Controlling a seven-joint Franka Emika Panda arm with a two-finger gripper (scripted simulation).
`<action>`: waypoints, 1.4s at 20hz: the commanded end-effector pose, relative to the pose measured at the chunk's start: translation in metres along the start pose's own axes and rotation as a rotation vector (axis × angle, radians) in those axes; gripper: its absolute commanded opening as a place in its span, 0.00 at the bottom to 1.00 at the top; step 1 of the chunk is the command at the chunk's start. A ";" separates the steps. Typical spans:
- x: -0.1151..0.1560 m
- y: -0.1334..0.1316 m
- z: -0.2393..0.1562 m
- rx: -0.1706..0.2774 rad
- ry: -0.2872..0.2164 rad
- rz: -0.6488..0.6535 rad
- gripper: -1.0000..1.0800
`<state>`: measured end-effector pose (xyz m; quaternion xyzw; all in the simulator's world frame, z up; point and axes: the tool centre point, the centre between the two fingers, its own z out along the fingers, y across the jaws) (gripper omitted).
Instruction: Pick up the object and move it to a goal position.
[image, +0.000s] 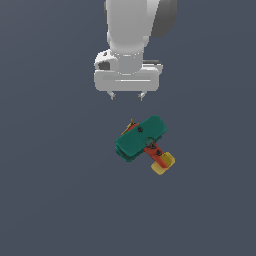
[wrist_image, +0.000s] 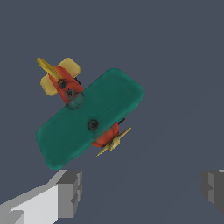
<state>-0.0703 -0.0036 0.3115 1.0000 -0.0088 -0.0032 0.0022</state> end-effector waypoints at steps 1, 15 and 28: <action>0.000 0.000 0.000 0.000 0.000 0.000 0.62; 0.002 0.005 0.004 0.018 -0.014 -0.009 0.62; 0.000 0.003 0.027 0.138 -0.066 0.000 0.62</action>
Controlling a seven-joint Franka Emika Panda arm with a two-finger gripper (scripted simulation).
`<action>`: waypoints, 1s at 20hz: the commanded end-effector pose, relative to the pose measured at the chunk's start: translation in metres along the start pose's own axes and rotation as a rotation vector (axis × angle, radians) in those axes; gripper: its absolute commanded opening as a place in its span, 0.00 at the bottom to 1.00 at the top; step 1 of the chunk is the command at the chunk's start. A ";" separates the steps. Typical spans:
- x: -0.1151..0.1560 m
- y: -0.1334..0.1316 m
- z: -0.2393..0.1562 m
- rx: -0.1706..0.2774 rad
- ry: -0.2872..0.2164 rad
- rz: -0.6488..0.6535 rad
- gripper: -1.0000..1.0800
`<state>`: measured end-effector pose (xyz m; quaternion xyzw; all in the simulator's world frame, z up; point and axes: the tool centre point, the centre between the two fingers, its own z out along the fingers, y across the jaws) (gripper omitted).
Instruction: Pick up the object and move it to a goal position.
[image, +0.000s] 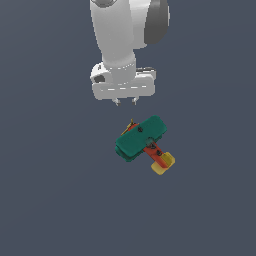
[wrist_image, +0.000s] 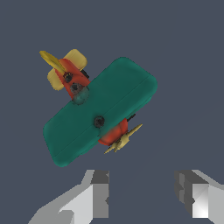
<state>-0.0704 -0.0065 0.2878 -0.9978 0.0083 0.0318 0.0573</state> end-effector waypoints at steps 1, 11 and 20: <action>0.000 0.000 0.006 0.033 -0.012 0.003 0.62; 0.001 0.000 0.029 0.175 -0.048 0.016 0.62; 0.004 -0.001 0.047 0.305 -0.063 0.030 0.62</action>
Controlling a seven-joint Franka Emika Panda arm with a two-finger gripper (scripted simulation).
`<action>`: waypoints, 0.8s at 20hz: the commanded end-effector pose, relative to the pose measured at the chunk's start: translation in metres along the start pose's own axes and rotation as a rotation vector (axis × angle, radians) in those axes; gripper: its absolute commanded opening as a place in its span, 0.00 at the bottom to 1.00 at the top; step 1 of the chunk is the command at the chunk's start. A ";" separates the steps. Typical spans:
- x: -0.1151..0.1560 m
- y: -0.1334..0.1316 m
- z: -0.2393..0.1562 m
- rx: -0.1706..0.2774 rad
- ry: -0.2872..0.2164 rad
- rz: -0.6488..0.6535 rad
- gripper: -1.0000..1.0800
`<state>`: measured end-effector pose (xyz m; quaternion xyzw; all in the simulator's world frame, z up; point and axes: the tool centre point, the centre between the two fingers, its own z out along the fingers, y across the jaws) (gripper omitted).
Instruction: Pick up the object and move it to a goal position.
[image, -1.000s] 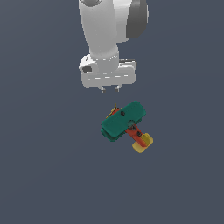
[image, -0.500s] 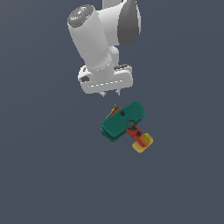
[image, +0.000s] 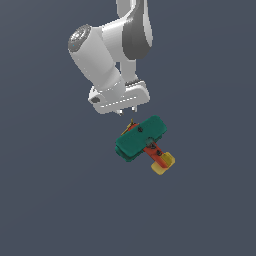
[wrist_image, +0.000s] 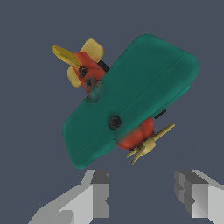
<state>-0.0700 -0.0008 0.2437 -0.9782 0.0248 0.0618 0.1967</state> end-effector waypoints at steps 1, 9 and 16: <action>0.001 0.001 0.005 0.037 -0.002 0.003 0.62; 0.006 0.005 0.018 0.154 0.001 0.015 0.62; 0.012 0.008 0.028 0.255 0.016 0.027 0.62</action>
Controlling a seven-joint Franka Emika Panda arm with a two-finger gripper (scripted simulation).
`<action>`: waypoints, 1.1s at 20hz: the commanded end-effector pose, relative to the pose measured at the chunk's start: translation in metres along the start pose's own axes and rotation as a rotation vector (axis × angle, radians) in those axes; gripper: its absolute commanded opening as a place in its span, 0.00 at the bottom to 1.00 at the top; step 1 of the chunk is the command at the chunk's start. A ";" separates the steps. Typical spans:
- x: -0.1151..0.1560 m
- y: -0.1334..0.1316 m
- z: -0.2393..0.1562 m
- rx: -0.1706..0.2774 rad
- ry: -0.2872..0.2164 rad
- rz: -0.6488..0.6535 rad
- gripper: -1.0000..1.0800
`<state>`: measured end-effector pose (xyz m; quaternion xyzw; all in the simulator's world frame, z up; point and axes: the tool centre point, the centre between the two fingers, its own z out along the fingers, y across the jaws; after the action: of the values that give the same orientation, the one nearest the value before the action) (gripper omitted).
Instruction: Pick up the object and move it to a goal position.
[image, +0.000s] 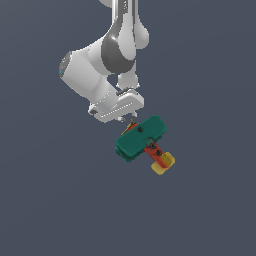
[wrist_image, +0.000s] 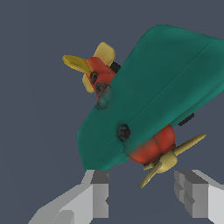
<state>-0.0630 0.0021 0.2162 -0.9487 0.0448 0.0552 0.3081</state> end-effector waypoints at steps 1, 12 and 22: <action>0.002 0.002 0.003 0.037 0.007 0.003 0.62; 0.013 0.011 0.013 0.193 0.054 0.019 0.62; 0.023 0.018 0.018 0.297 0.102 0.030 0.62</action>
<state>-0.0453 -0.0026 0.1892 -0.8965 0.0803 0.0077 0.4357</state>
